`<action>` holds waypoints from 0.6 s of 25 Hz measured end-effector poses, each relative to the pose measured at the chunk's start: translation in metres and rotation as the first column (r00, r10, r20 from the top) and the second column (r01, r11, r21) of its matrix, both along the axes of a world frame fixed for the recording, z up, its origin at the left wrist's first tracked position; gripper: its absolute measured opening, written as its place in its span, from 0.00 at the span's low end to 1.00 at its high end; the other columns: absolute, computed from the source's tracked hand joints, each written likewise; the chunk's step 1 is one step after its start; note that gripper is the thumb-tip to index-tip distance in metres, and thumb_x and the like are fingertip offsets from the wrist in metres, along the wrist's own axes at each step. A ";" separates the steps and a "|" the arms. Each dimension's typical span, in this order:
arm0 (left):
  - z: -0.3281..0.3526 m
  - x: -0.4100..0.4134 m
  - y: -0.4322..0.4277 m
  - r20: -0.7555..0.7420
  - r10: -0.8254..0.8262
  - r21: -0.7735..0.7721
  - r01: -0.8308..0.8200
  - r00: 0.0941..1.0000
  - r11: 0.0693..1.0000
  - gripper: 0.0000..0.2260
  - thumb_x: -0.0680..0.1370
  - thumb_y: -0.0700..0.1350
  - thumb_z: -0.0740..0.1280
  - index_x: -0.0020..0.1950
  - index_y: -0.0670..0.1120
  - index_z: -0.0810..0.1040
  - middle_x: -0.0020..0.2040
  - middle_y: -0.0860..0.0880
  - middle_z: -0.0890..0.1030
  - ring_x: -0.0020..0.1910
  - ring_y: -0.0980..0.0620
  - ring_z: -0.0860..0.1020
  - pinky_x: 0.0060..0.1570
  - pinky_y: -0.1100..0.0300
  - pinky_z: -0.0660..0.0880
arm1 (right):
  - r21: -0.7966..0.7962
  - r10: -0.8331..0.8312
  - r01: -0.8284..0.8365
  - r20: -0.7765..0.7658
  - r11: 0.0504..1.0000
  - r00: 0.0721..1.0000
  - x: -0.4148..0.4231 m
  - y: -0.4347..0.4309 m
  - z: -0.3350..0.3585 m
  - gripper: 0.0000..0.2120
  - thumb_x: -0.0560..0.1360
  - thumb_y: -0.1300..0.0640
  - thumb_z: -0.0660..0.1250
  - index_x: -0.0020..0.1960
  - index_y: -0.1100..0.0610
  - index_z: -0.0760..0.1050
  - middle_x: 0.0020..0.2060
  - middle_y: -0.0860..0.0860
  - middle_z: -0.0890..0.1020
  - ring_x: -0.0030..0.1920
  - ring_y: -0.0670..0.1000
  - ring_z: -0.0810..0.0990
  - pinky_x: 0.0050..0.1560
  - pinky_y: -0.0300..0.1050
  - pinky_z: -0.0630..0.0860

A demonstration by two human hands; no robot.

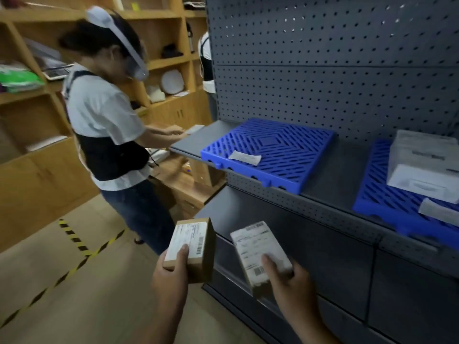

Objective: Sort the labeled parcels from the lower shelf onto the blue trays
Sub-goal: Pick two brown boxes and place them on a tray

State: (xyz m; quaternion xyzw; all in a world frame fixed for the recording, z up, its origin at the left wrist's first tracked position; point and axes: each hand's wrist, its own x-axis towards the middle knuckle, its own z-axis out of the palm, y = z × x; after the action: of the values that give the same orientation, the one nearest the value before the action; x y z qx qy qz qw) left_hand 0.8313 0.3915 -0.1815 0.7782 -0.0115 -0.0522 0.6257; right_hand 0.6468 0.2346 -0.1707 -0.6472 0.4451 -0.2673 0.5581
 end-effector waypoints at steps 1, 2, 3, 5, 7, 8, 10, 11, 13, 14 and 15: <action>0.009 0.006 0.008 0.020 0.043 -0.013 -0.043 0.999 0.999 0.20 0.76 0.65 0.67 0.64 0.58 0.77 0.54 0.50 0.84 0.50 0.51 0.82 0.52 0.48 0.80 | 0.001 0.045 -0.045 0.026 0.999 0.999 0.011 0.011 0.011 0.14 0.71 0.38 0.75 0.47 0.48 0.83 0.40 0.45 0.88 0.37 0.39 0.86 0.35 0.40 0.84; 0.019 0.013 0.014 0.041 0.080 -0.034 -0.079 0.996 0.996 0.20 0.77 0.63 0.67 0.65 0.55 0.78 0.53 0.49 0.84 0.48 0.53 0.81 0.48 0.51 0.80 | -0.002 0.081 -0.081 0.054 0.997 0.995 0.023 0.020 0.024 0.14 0.71 0.38 0.75 0.48 0.47 0.83 0.41 0.45 0.88 0.39 0.40 0.87 0.38 0.44 0.86; 0.031 0.019 0.020 0.065 0.111 -0.058 -0.107 0.992 0.993 0.20 0.78 0.62 0.67 0.65 0.54 0.78 0.51 0.50 0.83 0.45 0.57 0.79 0.42 0.56 0.78 | -0.013 0.101 -0.100 0.087 0.995 0.991 0.034 0.027 0.038 0.15 0.70 0.37 0.75 0.48 0.47 0.83 0.41 0.44 0.88 0.40 0.41 0.87 0.39 0.46 0.86; 0.057 0.030 0.028 0.102 0.154 -0.102 -0.144 0.983 0.984 0.18 0.78 0.60 0.68 0.64 0.54 0.78 0.48 0.53 0.81 0.43 0.62 0.77 0.32 0.65 0.74 | -0.043 0.094 -0.089 0.140 0.995 0.986 0.052 0.033 0.068 0.17 0.69 0.35 0.75 0.45 0.48 0.83 0.38 0.43 0.88 0.39 0.40 0.87 0.39 0.46 0.86; 0.084 0.039 0.030 0.136 0.142 -0.141 -0.123 0.980 0.982 0.14 0.78 0.60 0.68 0.62 0.58 0.77 0.47 0.57 0.81 0.43 0.61 0.78 0.27 0.69 0.73 | -0.041 0.069 -0.062 0.201 0.997 0.977 0.065 0.029 0.098 0.16 0.69 0.35 0.75 0.43 0.47 0.82 0.37 0.43 0.88 0.38 0.41 0.87 0.37 0.45 0.86; 0.097 0.042 0.028 0.160 0.123 -0.157 -0.098 0.979 0.983 0.13 0.78 0.61 0.67 0.61 0.59 0.77 0.48 0.58 0.82 0.45 0.60 0.79 0.29 0.67 0.74 | -0.050 0.058 -0.048 0.231 0.998 0.971 0.070 0.024 0.113 0.16 0.69 0.35 0.75 0.44 0.46 0.82 0.37 0.43 0.88 0.37 0.41 0.87 0.36 0.43 0.85; 0.121 0.046 0.017 0.210 0.092 -0.193 -0.051 0.973 0.980 0.15 0.78 0.61 0.67 0.62 0.58 0.78 0.49 0.59 0.83 0.49 0.60 0.80 0.40 0.60 0.77 | -0.085 0.019 0.004 0.274 0.996 0.961 0.076 0.009 0.140 0.14 0.71 0.36 0.74 0.44 0.45 0.81 0.37 0.42 0.87 0.36 0.39 0.86 0.31 0.35 0.81; 0.132 0.049 0.008 0.234 0.072 -0.203 -0.024 0.969 0.979 0.17 0.78 0.61 0.68 0.64 0.56 0.79 0.51 0.58 0.83 0.51 0.57 0.81 0.46 0.56 0.78 | -0.099 -0.012 0.042 0.288 0.994 0.958 0.078 0.000 0.153 0.13 0.72 0.36 0.74 0.43 0.45 0.81 0.36 0.41 0.86 0.36 0.38 0.85 0.30 0.33 0.79; 0.151 0.058 -0.016 0.255 0.031 -0.223 0.028 0.967 0.974 0.21 0.76 0.63 0.68 0.65 0.55 0.79 0.52 0.58 0.83 0.53 0.56 0.81 0.53 0.52 0.79 | -0.131 -0.089 0.130 0.279 0.983 0.956 0.080 -0.022 0.173 0.16 0.72 0.35 0.73 0.41 0.48 0.81 0.35 0.42 0.86 0.34 0.39 0.85 0.26 0.33 0.75; 0.160 0.063 -0.029 0.252 0.016 -0.245 0.048 0.968 0.968 0.22 0.75 0.64 0.68 0.65 0.56 0.79 0.51 0.59 0.83 0.52 0.57 0.81 0.51 0.53 0.79 | -0.147 -0.134 0.177 0.262 0.973 0.956 0.081 -0.033 0.180 0.18 0.72 0.34 0.73 0.41 0.49 0.82 0.34 0.42 0.85 0.33 0.40 0.84 0.26 0.35 0.75; 0.167 0.069 -0.044 0.244 0.003 -0.267 0.065 0.970 0.961 0.23 0.74 0.65 0.68 0.65 0.56 0.79 0.48 0.60 0.82 0.50 0.59 0.81 0.49 0.55 0.79 | -0.163 -0.177 0.221 0.246 0.962 0.953 0.082 -0.044 0.186 0.20 0.71 0.33 0.72 0.40 0.50 0.82 0.34 0.42 0.85 0.34 0.41 0.84 0.28 0.37 0.74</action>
State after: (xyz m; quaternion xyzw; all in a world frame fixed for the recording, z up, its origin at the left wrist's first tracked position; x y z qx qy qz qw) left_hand 0.8999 0.3472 -0.0143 0.6847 -0.1071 0.0352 0.7200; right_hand 0.7287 0.1903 0.0155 -0.6136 0.4135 -0.4361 0.5122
